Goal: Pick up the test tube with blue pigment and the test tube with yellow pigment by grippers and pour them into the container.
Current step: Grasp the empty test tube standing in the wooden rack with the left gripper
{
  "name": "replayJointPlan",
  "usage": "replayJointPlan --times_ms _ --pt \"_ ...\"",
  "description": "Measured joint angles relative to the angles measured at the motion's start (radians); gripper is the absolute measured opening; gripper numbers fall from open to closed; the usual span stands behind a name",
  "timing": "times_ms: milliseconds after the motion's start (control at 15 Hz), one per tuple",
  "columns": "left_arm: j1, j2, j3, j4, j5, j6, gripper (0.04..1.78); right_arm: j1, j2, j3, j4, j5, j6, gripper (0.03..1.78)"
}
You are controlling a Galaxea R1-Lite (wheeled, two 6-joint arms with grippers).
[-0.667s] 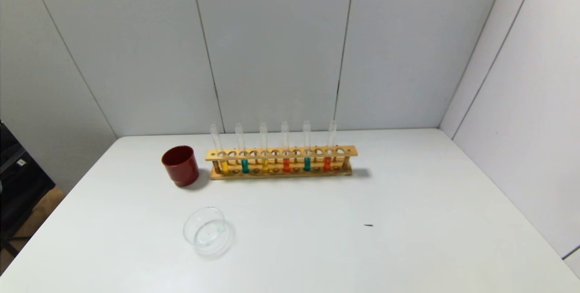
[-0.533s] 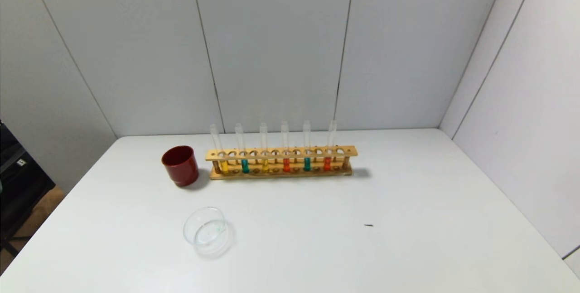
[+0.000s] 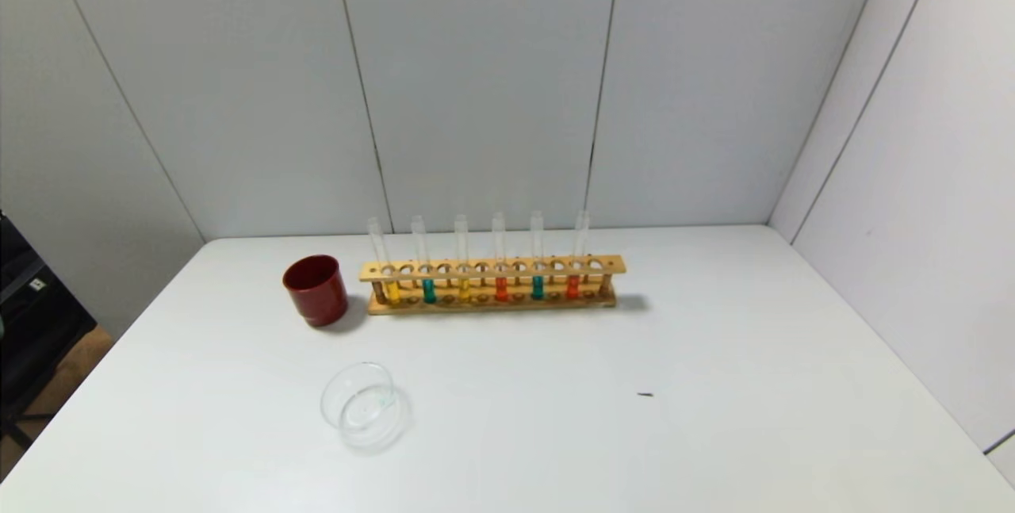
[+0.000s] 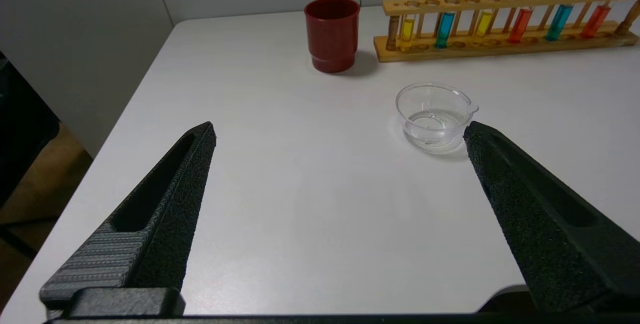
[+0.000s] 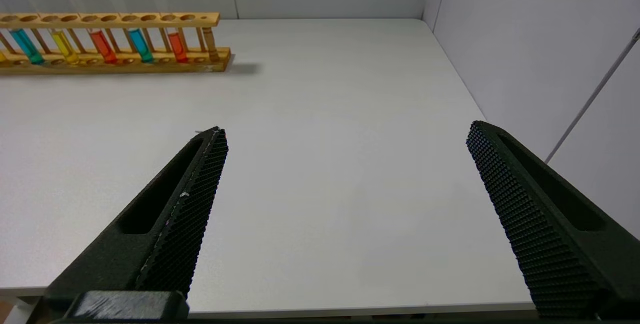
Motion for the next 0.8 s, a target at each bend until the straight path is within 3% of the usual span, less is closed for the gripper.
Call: replayJointPlan --times_ms 400,600,800 --pt "-0.003 0.102 -0.3 0.228 -0.061 0.11 1.75 0.0 0.0 0.0 0.0 0.0 0.0 1.75" --pt "-0.006 0.299 -0.406 0.174 -0.096 0.117 1.75 0.0 0.0 0.0 0.0 0.0 0.001 1.75" --pt "-0.009 0.602 -0.507 0.019 -0.113 0.114 1.75 0.0 0.0 0.0 0.0 0.0 0.0 1.75"
